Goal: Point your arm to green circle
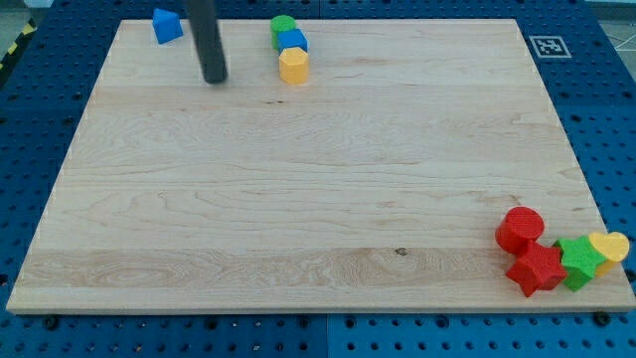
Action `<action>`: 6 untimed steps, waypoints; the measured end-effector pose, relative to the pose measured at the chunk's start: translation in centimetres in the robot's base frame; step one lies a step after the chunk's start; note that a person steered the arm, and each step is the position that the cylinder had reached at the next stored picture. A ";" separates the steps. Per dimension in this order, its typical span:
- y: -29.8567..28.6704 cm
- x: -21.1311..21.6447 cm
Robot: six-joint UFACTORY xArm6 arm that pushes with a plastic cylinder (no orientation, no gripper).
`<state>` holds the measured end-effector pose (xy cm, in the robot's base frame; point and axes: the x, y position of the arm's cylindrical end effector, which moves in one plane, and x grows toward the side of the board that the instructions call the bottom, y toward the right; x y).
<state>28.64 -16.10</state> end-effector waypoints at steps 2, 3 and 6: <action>0.0 -9.5; 3.1 -9.5; 8.4 -8.6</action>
<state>20.01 -7.73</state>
